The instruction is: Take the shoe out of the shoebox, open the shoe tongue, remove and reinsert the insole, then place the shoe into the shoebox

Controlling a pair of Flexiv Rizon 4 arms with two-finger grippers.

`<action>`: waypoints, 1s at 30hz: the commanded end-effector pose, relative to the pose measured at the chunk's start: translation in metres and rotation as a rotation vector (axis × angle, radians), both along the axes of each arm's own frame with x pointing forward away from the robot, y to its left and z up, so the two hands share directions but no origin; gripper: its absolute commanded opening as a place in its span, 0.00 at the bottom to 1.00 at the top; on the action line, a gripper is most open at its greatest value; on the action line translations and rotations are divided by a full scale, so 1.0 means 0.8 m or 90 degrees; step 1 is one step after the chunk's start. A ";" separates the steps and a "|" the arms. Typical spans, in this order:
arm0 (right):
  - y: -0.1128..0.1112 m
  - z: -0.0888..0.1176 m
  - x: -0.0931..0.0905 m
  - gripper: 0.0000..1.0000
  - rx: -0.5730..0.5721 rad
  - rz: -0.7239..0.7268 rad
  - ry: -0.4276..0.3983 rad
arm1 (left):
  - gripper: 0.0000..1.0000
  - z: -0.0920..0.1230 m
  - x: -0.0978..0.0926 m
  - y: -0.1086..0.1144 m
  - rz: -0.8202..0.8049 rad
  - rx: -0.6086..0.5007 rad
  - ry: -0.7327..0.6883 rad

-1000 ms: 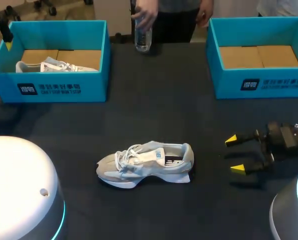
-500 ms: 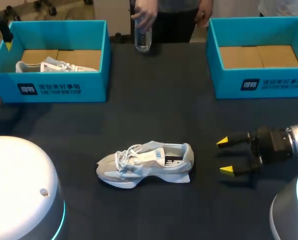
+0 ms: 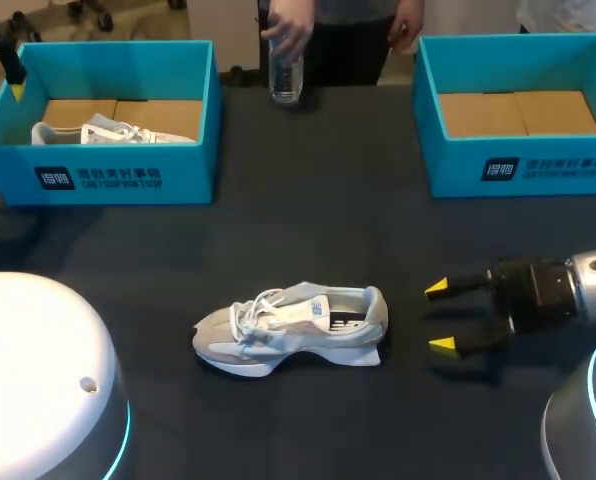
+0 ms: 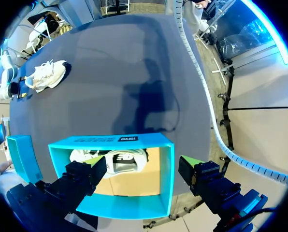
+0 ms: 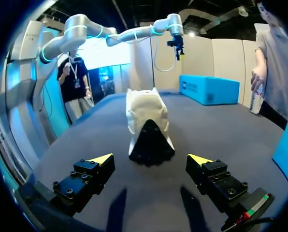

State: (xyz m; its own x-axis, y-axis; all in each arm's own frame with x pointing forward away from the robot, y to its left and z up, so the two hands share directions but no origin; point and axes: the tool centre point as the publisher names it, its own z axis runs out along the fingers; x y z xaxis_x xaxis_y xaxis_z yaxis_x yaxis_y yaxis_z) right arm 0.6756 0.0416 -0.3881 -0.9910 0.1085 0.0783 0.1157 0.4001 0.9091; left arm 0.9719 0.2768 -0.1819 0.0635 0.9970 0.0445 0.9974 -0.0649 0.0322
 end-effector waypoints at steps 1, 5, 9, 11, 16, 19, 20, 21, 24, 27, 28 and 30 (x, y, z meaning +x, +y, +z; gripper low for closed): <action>0.036 -0.016 0.011 1.00 -0.011 -0.006 0.015 | 1.00 0.001 0.000 0.000 0.000 0.002 0.000; 0.046 -0.018 0.017 1.00 -0.022 -0.015 0.031 | 1.00 0.001 0.000 0.000 0.000 0.002 0.000; 0.053 -0.016 0.015 1.00 -0.021 -0.019 0.015 | 1.00 0.001 0.000 0.000 0.000 0.002 0.000; 0.057 -0.017 0.014 1.00 -0.013 -0.020 0.008 | 1.00 0.001 0.000 0.000 0.000 0.002 0.000; 0.065 -0.019 0.009 1.00 -0.002 -0.017 0.007 | 1.00 0.001 0.000 0.000 0.000 0.002 0.000; 0.077 -0.018 0.005 1.00 -0.001 -0.010 0.004 | 1.00 0.001 0.000 0.000 0.000 0.002 0.000; 0.080 -0.019 0.004 1.00 0.001 -0.007 0.003 | 1.00 0.001 0.000 0.000 0.000 0.002 0.000; 0.082 -0.019 0.004 1.00 0.001 -0.006 0.003 | 1.00 0.001 0.000 0.000 0.000 0.002 0.000; 0.091 -0.023 0.004 1.00 0.003 0.003 0.007 | 1.00 0.001 0.000 0.000 0.000 0.002 0.000; 0.099 -0.028 0.005 1.00 0.002 0.009 0.012 | 1.00 0.001 0.000 0.000 0.000 0.002 0.000; 0.099 -0.029 0.005 1.00 0.002 0.009 0.013 | 1.00 0.001 0.000 0.000 0.000 0.002 0.000; 0.101 -0.033 0.005 1.00 0.008 0.009 0.013 | 1.00 0.001 0.000 0.000 0.000 0.002 0.000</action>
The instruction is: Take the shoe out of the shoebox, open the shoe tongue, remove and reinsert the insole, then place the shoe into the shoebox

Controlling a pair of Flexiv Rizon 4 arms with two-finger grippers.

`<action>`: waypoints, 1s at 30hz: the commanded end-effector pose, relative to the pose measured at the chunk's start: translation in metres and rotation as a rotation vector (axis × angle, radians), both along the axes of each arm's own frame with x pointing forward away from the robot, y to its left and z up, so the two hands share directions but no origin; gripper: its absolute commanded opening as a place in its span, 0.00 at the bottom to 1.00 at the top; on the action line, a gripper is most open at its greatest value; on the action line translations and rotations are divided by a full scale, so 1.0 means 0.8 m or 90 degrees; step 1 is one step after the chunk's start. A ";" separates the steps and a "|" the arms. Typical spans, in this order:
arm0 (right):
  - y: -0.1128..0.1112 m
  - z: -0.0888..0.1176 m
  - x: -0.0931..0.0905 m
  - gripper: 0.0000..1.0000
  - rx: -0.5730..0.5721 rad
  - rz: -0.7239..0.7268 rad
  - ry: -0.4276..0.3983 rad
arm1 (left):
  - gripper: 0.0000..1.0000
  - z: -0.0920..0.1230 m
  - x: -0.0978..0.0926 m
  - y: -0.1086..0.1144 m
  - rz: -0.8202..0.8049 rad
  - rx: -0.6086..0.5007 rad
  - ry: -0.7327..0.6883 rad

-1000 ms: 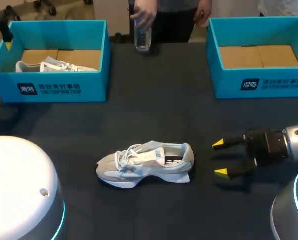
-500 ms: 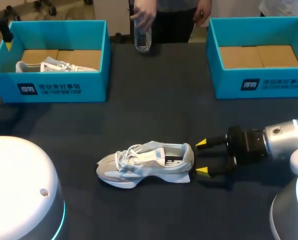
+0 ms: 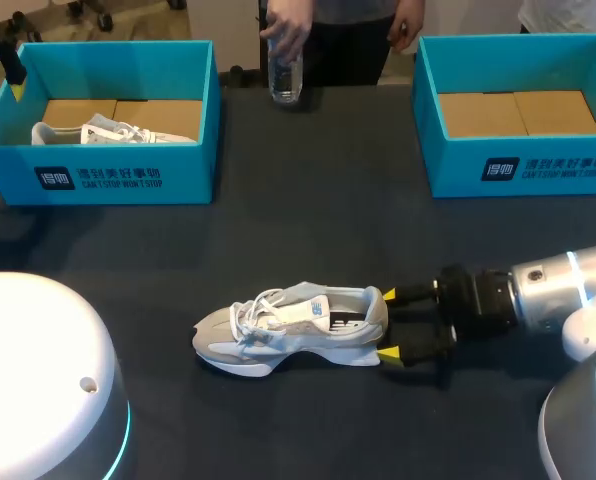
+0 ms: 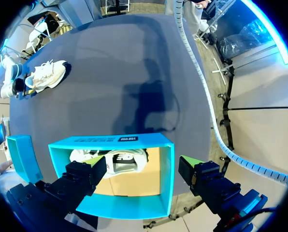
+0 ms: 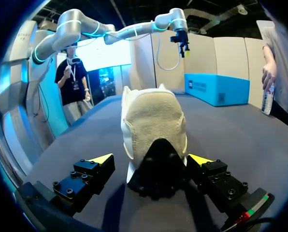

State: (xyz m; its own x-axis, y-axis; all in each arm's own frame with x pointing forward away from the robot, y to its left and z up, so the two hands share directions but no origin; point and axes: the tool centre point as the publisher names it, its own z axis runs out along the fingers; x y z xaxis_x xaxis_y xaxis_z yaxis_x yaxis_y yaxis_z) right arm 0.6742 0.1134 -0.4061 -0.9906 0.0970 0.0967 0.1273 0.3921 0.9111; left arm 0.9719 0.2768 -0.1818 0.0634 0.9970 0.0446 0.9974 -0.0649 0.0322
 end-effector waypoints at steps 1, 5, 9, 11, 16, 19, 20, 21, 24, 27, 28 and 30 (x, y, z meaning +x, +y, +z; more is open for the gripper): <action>0.012 -0.011 0.007 1.00 0.002 0.001 0.004 | 1.00 0.001 0.000 0.000 0.000 0.002 0.000; 0.015 -0.013 0.009 1.00 0.005 0.003 0.003 | 1.00 0.001 0.000 0.000 0.000 0.002 0.000; 0.017 -0.013 0.010 1.00 0.000 0.002 -0.004 | 1.00 0.001 0.000 0.000 0.000 0.002 0.000; 0.018 -0.013 0.010 1.00 -0.001 0.000 -0.004 | 1.00 0.001 0.000 0.000 0.000 0.002 0.000; 0.017 -0.014 0.010 1.00 0.000 -0.003 -0.006 | 1.00 0.001 0.000 0.000 0.000 0.002 0.000; 0.018 -0.013 0.010 1.00 -0.001 -0.003 -0.008 | 1.00 0.001 0.000 0.000 0.000 0.002 0.000; 0.019 -0.013 0.010 1.00 -0.001 -0.003 -0.008 | 1.00 0.001 0.000 0.000 0.000 0.002 0.000; 0.019 -0.013 0.010 1.00 -0.001 -0.002 -0.009 | 1.00 0.001 0.000 0.000 0.000 0.002 0.000; 0.025 -0.015 0.013 1.00 -0.001 0.002 -0.009 | 1.00 0.001 0.000 0.000 0.000 0.002 0.000; 0.029 -0.017 0.017 1.00 -0.002 0.007 -0.009 | 1.00 0.001 0.000 0.000 0.000 0.002 0.000; 0.030 -0.017 0.018 1.00 -0.003 0.008 -0.009 | 1.00 0.001 0.000 0.000 0.000 0.002 0.000; 0.032 -0.018 0.020 1.00 -0.004 0.009 -0.009 | 1.00 0.001 0.000 0.000 0.000 0.002 0.000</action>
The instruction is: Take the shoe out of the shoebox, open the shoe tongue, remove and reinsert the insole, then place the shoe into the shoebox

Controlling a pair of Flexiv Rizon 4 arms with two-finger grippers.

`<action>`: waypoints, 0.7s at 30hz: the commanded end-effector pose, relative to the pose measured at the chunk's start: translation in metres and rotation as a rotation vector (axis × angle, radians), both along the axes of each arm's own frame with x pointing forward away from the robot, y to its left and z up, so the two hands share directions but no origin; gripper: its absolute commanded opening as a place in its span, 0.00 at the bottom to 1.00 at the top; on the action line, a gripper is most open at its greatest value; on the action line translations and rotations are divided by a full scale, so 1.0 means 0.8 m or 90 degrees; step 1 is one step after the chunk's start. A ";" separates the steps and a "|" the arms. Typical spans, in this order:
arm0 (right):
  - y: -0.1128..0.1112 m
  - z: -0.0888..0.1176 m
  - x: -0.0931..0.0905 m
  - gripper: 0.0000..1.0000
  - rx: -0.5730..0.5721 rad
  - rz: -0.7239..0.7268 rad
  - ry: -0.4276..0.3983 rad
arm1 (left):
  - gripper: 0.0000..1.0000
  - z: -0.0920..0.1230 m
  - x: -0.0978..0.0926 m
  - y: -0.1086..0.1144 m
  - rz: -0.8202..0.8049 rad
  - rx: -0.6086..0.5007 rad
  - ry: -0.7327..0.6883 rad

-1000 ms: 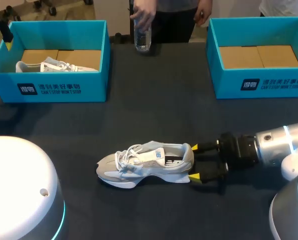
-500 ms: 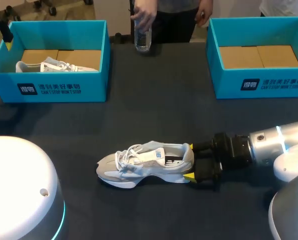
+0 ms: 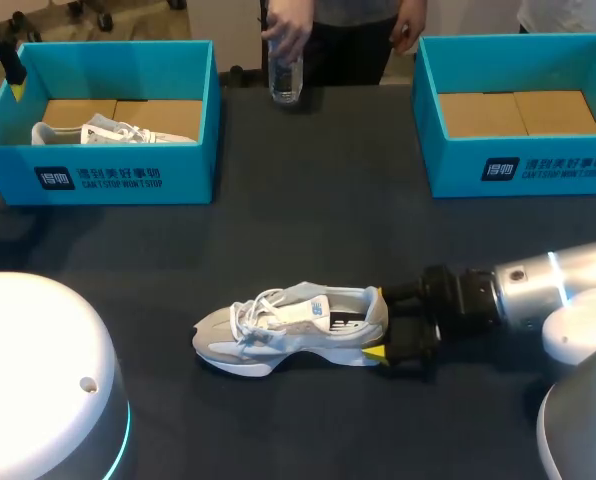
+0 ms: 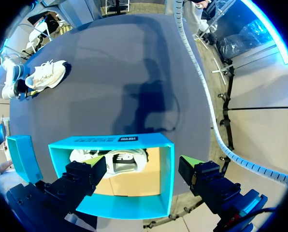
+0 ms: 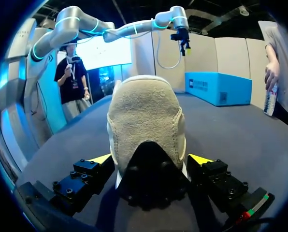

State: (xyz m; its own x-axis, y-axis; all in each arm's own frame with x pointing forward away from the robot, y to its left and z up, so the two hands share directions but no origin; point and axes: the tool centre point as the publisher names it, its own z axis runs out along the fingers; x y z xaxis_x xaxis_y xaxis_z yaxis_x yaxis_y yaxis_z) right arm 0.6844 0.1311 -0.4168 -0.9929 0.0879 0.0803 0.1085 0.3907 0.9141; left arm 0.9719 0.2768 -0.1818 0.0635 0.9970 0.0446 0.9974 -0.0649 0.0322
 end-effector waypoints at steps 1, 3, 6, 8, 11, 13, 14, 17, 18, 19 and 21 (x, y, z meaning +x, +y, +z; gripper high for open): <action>0.011 -0.005 0.009 1.00 -0.006 0.005 0.002 | 1.00 0.001 0.000 0.000 0.000 0.002 0.000; 0.013 -0.007 0.010 1.00 -0.006 0.008 0.000 | 1.00 0.001 0.000 0.000 0.000 0.002 0.000; 0.016 -0.010 0.010 1.00 -0.005 0.010 -0.001 | 1.00 0.001 0.000 0.000 0.000 0.002 0.000; 0.019 -0.011 0.009 1.00 -0.005 0.011 -0.001 | 1.00 0.001 0.000 0.000 0.000 0.002 0.000; 0.023 -0.011 0.006 1.00 -0.004 0.012 -0.002 | 1.00 0.001 0.000 0.000 0.000 0.002 0.000; 0.026 -0.012 0.005 1.00 -0.005 0.010 -0.002 | 1.00 0.001 0.000 0.000 0.000 0.002 0.000; 0.027 -0.013 0.004 1.00 -0.004 0.010 -0.002 | 1.00 0.001 0.000 0.000 0.000 0.002 0.000; 0.030 -0.015 0.004 1.00 -0.001 0.011 -0.001 | 1.00 0.001 0.000 0.000 0.000 0.002 0.000; 0.030 -0.015 0.004 1.00 -0.001 0.010 -0.002 | 1.00 0.001 0.000 0.000 0.000 0.002 0.000; 0.030 -0.016 0.004 1.00 0.001 0.010 -0.003 | 1.00 0.001 0.000 0.000 0.000 0.002 0.000; 0.031 -0.016 0.004 1.00 0.003 0.009 -0.004 | 1.00 0.001 0.000 0.000 0.000 0.002 0.000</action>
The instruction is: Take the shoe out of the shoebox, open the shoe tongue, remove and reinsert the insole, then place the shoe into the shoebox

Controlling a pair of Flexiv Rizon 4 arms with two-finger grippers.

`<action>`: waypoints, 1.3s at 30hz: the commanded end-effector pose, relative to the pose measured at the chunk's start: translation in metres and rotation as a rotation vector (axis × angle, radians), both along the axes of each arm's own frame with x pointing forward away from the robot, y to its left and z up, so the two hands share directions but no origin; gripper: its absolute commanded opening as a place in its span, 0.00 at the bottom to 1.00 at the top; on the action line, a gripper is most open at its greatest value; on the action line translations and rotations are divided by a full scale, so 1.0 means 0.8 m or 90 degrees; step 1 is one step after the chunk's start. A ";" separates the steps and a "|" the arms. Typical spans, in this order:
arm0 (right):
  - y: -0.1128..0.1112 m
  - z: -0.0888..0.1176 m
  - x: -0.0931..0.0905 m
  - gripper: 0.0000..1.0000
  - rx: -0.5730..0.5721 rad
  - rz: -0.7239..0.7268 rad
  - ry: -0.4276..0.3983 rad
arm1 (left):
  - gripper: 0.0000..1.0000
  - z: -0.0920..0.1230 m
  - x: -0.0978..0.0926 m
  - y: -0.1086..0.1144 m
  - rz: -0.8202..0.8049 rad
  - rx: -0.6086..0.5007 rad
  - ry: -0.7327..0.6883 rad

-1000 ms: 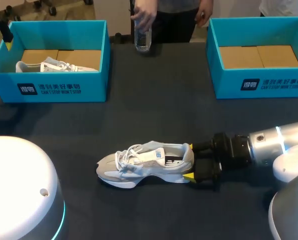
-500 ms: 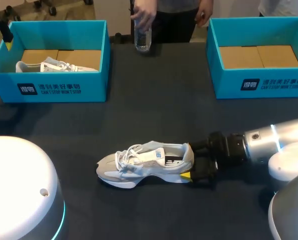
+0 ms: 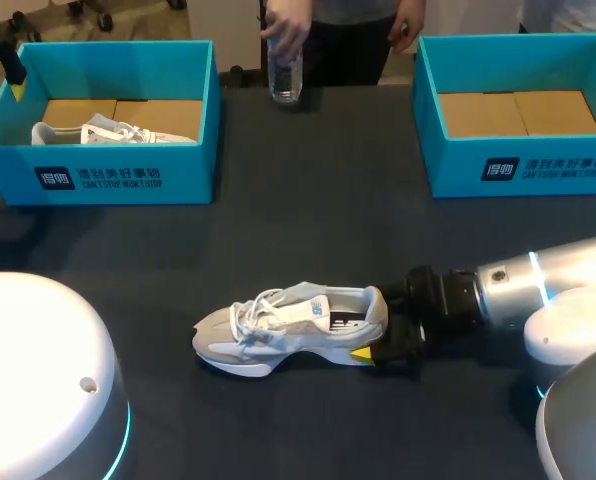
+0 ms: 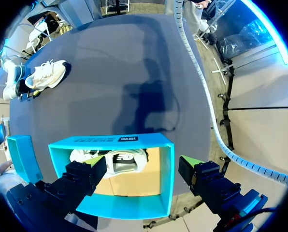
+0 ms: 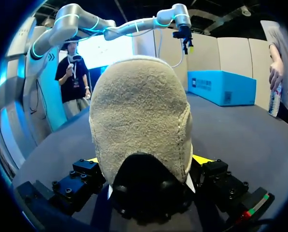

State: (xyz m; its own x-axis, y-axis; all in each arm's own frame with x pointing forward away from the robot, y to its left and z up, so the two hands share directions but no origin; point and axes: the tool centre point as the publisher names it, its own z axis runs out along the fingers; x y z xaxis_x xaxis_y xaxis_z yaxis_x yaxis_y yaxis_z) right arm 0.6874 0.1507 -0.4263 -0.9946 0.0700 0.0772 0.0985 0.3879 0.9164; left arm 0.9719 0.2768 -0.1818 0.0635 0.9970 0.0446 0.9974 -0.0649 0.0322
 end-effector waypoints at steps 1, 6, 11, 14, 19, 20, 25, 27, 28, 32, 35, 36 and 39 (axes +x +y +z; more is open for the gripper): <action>0.006 -0.004 0.000 1.00 0.002 -0.002 -0.002 | 1.00 0.001 0.000 0.000 0.000 0.002 0.000; 0.010 -0.005 0.001 1.00 0.004 -0.001 -0.005 | 1.00 0.001 0.000 0.000 0.000 0.002 0.000; 0.012 -0.005 0.002 1.00 0.008 -0.001 -0.008 | 1.00 0.001 0.000 0.000 0.000 0.002 0.000; 0.013 -0.005 0.002 0.47 0.008 -0.003 -0.012 | 1.00 0.001 0.000 0.000 0.000 0.002 0.000; 0.014 -0.006 0.002 0.00 0.005 -0.022 -0.020 | 1.00 0.001 0.000 0.000 0.000 0.002 0.000; 0.014 -0.006 0.002 0.00 0.005 -0.022 -0.020 | 1.00 0.001 0.000 0.000 0.000 0.002 0.000; 0.014 -0.005 0.001 0.00 0.004 -0.044 -0.029 | 1.00 0.001 0.000 0.000 0.000 0.002 0.000; 0.013 -0.005 0.001 0.00 0.006 -0.047 -0.029 | 1.00 0.001 0.000 0.000 0.000 0.002 0.000; 0.013 -0.005 0.001 0.00 0.006 -0.048 -0.029 | 1.00 0.001 0.000 0.000 0.000 0.002 0.000; 0.013 -0.006 0.002 0.00 0.009 -0.047 -0.025 | 1.00 0.001 0.000 0.000 0.000 0.002 0.000; 0.013 -0.006 0.002 0.00 0.009 -0.047 -0.025 | 1.00 0.001 0.000 0.000 0.000 0.002 0.000; 0.013 -0.006 0.002 0.00 0.009 -0.047 -0.025 | 1.00 0.001 0.000 0.000 0.000 0.002 0.000; 0.013 -0.006 0.002 0.00 0.009 -0.047 -0.025 | 1.00 0.001 0.000 0.000 0.000 0.002 0.000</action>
